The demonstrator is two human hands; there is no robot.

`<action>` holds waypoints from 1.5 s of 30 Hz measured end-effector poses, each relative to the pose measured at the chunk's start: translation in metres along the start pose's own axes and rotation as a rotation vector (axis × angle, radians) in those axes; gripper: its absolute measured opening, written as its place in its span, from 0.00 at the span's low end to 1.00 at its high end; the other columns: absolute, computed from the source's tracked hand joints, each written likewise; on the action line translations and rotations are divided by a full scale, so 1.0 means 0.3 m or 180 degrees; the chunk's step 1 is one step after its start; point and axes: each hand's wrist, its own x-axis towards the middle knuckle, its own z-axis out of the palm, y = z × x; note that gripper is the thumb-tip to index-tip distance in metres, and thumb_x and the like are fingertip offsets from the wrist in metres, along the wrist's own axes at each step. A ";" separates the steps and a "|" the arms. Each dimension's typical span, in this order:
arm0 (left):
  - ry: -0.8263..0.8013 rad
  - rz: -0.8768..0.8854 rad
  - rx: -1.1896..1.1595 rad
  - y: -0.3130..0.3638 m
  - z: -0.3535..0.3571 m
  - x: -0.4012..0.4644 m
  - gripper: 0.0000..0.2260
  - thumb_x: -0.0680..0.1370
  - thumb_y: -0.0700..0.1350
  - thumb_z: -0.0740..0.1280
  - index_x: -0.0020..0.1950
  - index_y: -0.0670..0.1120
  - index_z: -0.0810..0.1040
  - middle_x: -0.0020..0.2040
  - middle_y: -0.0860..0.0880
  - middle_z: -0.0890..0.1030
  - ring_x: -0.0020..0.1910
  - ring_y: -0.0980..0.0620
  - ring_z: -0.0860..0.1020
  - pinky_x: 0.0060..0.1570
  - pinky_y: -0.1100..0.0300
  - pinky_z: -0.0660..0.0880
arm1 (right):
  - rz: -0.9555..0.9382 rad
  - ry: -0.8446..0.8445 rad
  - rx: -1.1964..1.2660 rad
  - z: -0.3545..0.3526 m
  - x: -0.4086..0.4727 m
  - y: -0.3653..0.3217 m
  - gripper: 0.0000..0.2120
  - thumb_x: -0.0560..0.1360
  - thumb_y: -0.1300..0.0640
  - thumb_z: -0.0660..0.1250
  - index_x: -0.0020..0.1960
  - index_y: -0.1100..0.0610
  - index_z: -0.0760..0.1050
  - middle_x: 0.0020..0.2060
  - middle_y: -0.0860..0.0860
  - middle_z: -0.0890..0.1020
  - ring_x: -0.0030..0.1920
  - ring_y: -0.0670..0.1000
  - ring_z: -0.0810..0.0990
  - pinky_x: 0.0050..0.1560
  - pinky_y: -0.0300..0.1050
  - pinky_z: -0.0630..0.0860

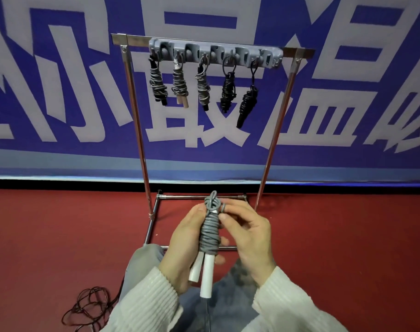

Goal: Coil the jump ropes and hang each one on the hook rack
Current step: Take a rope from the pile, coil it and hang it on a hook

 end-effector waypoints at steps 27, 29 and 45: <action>0.0612 0.1708 0.1752 -0.061 -0.069 0.057 0.05 0.83 0.43 0.64 0.57 0.52 0.74 0.52 0.51 0.81 0.42 0.39 0.82 0.43 0.33 0.79 | -0.0933 -0.0399 -0.1309 -0.034 0.047 0.058 0.05 0.74 0.59 0.75 0.49 0.56 0.87 0.48 0.45 0.85 0.51 0.46 0.84 0.54 0.47 0.81; 0.0705 0.1752 0.1937 -0.067 -0.069 0.058 0.06 0.84 0.41 0.63 0.55 0.52 0.76 0.49 0.53 0.82 0.44 0.46 0.82 0.46 0.39 0.81 | -0.0937 -0.0469 -0.1426 -0.037 0.041 0.065 0.06 0.77 0.57 0.72 0.51 0.55 0.86 0.49 0.45 0.85 0.53 0.46 0.84 0.55 0.49 0.80; 0.0538 0.1690 0.2686 -0.106 -0.128 0.062 0.10 0.84 0.45 0.62 0.56 0.63 0.74 0.44 0.56 0.82 0.31 0.56 0.79 0.31 0.60 0.75 | 0.0553 -0.0348 -0.1397 -0.003 0.020 0.011 0.15 0.71 0.63 0.78 0.41 0.51 0.72 0.35 0.45 0.84 0.36 0.42 0.84 0.42 0.41 0.80</action>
